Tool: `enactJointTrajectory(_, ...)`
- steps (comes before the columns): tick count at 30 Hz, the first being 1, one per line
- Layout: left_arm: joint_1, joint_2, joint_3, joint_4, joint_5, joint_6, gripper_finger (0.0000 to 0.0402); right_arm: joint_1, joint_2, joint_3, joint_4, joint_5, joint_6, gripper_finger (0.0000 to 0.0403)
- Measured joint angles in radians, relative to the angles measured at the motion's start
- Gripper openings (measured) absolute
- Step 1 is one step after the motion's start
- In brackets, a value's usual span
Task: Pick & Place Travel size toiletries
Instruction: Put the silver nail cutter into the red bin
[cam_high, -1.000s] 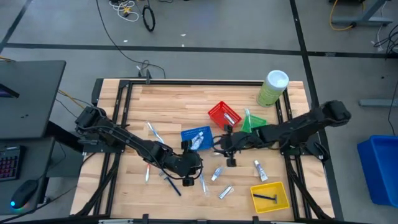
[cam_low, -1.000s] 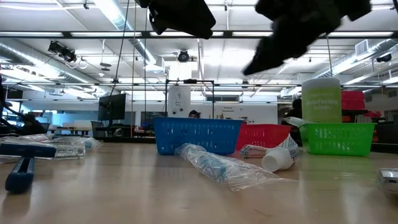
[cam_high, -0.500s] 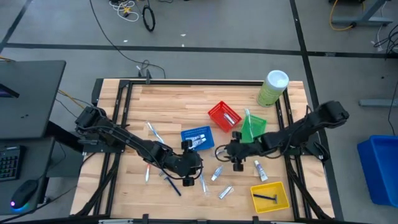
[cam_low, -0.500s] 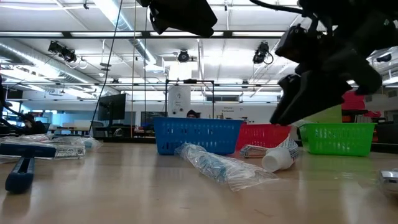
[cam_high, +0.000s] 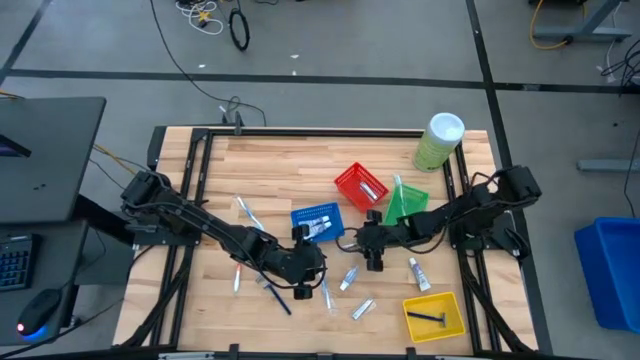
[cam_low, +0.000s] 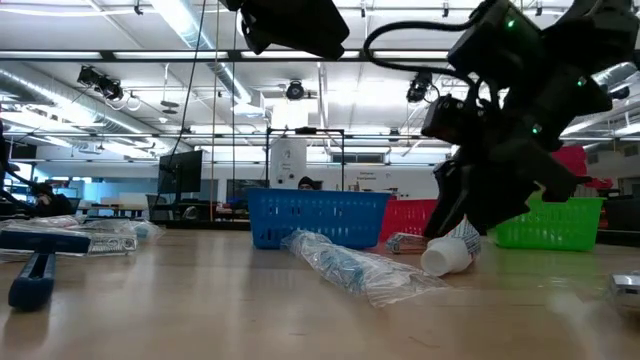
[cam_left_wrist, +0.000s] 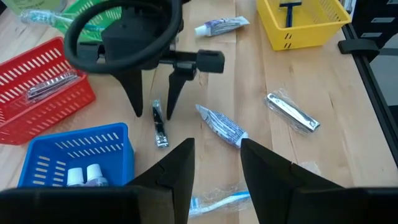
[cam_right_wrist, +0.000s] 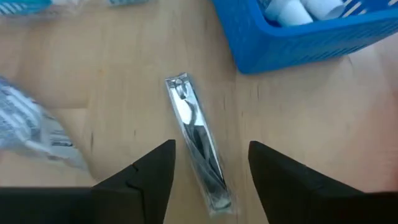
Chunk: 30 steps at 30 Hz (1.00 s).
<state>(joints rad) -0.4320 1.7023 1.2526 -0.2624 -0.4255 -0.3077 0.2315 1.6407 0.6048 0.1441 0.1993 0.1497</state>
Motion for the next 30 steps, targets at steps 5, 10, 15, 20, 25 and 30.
enactJointTrajectory(5,0.000,0.000,0.000,0.000,0.000,-0.002,0.0137,-0.004,0.038,0.001,0.040,-0.001,0.000,0.0187)
enactJointTrajectory(10,0.000,0.000,0.000,-0.001,0.000,-0.002,0.0137,-0.004,0.041,0.001,0.043,-0.025,0.000,0.0140)
enactJointTrajectory(15,0.000,0.000,0.000,-0.001,0.000,-0.002,0.0137,-0.004,0.042,0.002,0.043,-0.042,0.003,0.0078)
enactJointTrajectory(20,0.000,0.000,0.000,-0.001,0.000,-0.002,0.0137,-0.005,0.040,0.002,0.046,-0.044,0.000,0.0058)
enactJointTrajectory(25,0.000,0.000,0.000,-0.001,0.000,-0.002,0.0137,0.006,0.043,0.033,0.011,-0.047,0.000,0.0058)
enactJointTrajectory(30,0.000,0.000,0.000,0.000,-0.008,-0.002,0.0137,0.027,0.007,0.136,-0.197,-0.061,0.007,0.0058)
